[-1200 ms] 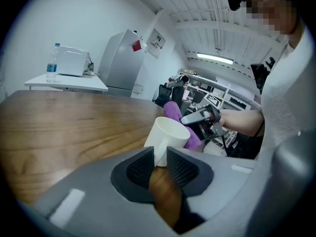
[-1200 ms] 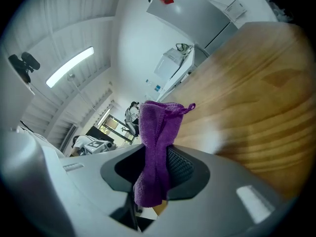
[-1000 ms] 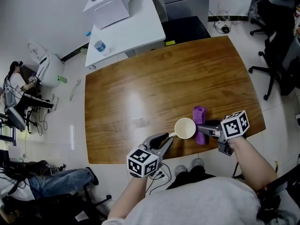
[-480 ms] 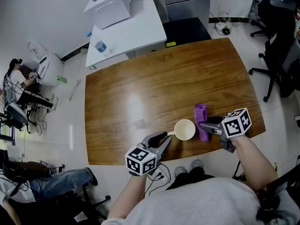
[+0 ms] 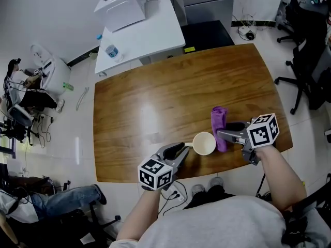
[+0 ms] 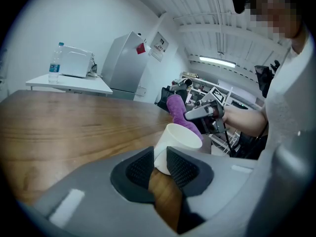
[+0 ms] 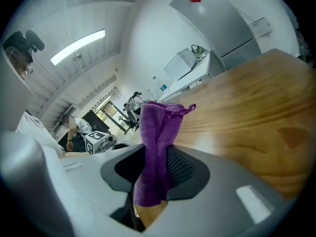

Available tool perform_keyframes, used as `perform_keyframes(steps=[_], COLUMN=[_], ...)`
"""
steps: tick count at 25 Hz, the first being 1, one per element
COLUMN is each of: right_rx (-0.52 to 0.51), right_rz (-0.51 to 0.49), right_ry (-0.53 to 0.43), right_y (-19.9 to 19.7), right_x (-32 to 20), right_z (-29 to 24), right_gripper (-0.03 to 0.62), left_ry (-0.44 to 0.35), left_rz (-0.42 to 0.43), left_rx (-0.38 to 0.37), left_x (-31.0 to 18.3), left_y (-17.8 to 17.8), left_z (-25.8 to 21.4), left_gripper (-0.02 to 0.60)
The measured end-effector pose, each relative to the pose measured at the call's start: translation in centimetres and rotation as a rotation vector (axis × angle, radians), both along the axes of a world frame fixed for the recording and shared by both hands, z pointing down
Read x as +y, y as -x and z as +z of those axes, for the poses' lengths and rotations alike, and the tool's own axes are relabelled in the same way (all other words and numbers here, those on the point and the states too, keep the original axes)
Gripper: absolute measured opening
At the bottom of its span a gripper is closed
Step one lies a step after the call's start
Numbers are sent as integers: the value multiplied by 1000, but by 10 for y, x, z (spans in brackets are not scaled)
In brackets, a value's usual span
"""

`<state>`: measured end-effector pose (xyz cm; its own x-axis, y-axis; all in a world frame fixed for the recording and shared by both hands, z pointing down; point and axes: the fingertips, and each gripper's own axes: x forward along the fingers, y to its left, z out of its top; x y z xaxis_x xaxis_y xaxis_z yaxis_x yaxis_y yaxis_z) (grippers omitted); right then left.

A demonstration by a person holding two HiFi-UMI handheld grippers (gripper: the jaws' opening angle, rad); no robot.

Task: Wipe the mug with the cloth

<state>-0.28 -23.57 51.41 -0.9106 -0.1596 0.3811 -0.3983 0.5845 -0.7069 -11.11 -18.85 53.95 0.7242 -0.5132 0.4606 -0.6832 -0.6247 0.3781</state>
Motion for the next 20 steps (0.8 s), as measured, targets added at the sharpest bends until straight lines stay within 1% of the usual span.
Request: perform_keyframes(steps=[6, 8, 12, 17, 20], right_rx=[-9, 12, 94, 129, 128], right_rz=[-14, -24, -63, -105, -116], right_ry=[77, 100, 99, 96, 96], right_y=[7, 7, 6, 7, 5], right_x=[4, 7, 15, 21, 22], right_z=[22, 34, 55, 63, 62], right_gripper=[132, 132, 132, 132, 132], left_ry=[-4, -3, -3, -2, -1], left_rz=[2, -2, -4, -4, -7], left_rx=[7, 13, 22, 29, 33], left_x=[-8, -10, -11, -14, -14], left_y=[1, 2, 3, 4, 4], left_z=[0, 1, 1, 3, 2], left_gripper=[64, 61, 61, 61, 58])
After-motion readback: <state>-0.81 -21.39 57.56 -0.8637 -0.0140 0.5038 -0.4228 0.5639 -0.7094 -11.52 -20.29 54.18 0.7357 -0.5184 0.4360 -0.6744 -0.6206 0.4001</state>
